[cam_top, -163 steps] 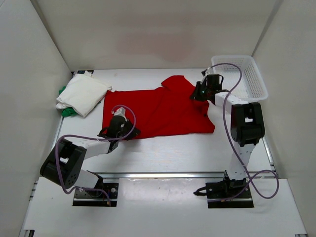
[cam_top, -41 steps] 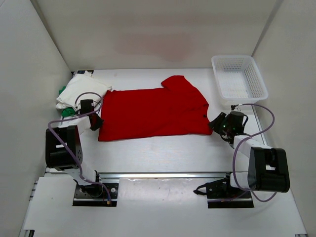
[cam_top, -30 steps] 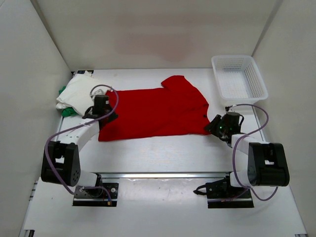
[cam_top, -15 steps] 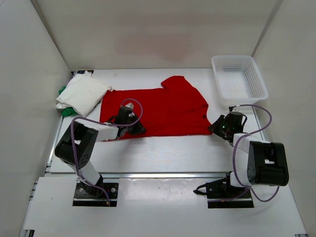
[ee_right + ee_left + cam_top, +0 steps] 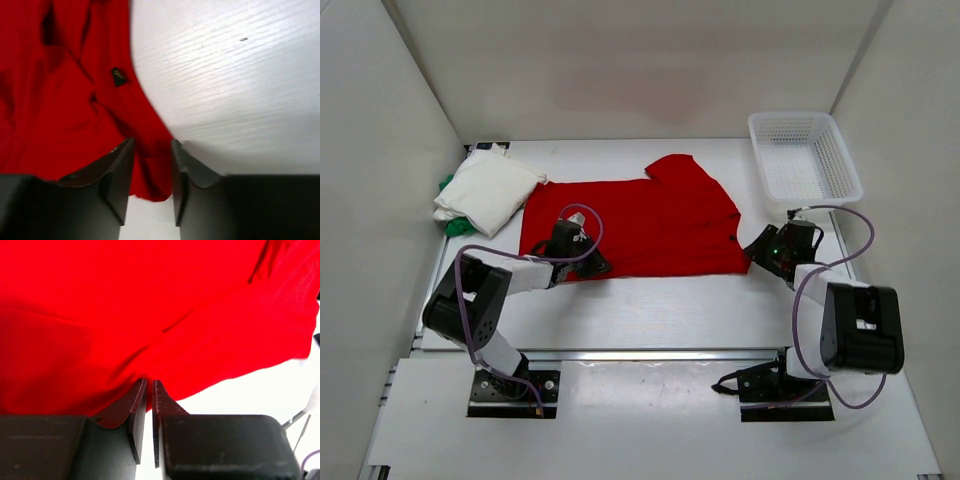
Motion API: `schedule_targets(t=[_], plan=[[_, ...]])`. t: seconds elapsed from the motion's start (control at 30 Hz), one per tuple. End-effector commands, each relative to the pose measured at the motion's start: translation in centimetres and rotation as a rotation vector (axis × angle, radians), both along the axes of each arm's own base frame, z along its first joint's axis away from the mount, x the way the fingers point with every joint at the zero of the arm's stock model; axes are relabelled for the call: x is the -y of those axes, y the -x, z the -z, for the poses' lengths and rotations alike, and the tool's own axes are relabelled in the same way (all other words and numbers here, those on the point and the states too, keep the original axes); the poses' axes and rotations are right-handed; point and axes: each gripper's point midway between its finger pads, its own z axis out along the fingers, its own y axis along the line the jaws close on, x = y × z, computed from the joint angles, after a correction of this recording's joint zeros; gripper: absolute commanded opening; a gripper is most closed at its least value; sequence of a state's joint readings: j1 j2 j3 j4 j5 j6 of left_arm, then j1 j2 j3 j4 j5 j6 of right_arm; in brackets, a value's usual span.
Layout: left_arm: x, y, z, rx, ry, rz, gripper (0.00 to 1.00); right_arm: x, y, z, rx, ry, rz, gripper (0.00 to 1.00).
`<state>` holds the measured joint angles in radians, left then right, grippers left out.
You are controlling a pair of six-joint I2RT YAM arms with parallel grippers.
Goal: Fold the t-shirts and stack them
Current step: Fold the flattened tshirt in 1/3 of the way
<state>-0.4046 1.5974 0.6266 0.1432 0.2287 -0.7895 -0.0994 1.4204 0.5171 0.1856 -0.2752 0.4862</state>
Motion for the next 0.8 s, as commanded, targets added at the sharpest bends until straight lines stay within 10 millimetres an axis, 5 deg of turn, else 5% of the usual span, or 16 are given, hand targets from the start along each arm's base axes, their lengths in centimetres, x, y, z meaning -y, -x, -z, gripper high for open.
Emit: schedule_targets(t=[0.0, 0.13, 0.23, 0.33, 0.43, 0.57, 0.63, 0.77], plan=[[1.1, 0.4, -2.5, 0.053, 0.026, 0.036, 0.22, -0.1, -0.9, -3.5, 0.104, 0.064, 0.002, 0.34], [1.6, -0.1, -4.6, 0.114, 0.033, 0.03, 0.24, -3.0, -1.8, -7.3, 0.19, 0.074, -0.068, 0.31], [2.8, -0.9, -5.2, 0.131, 0.056, 0.044, 0.24, -8.1, -1.9, -8.1, 0.22, 0.001, -0.216, 0.05], [5.2, -1.7, -5.1, 0.127, 0.066, 0.069, 0.24, -12.0, -1.8, -6.1, 0.169, 0.011, -0.319, 0.0], [6.9, -1.9, -3.6, 0.094, 0.072, 0.094, 0.23, -13.8, -1.9, -3.9, 0.083, 0.029, -0.377, 0.0], [5.8, -1.4, -0.9, 0.019, 0.114, 0.051, 0.22, -13.2, -0.3, 0.0, -0.01, 0.046, -0.356, 0.0], [4.4, 0.5, 1.3, -0.046, 0.102, 0.037, 0.22, -12.4, 0.9, 1.0, -0.049, 0.012, -0.33, 0.0], [3.9, 3.6, 1.7, -0.055, 0.08, 0.073, 0.21, -10.2, 5.1, 3.5, -0.133, 0.035, -0.287, 0.0]])
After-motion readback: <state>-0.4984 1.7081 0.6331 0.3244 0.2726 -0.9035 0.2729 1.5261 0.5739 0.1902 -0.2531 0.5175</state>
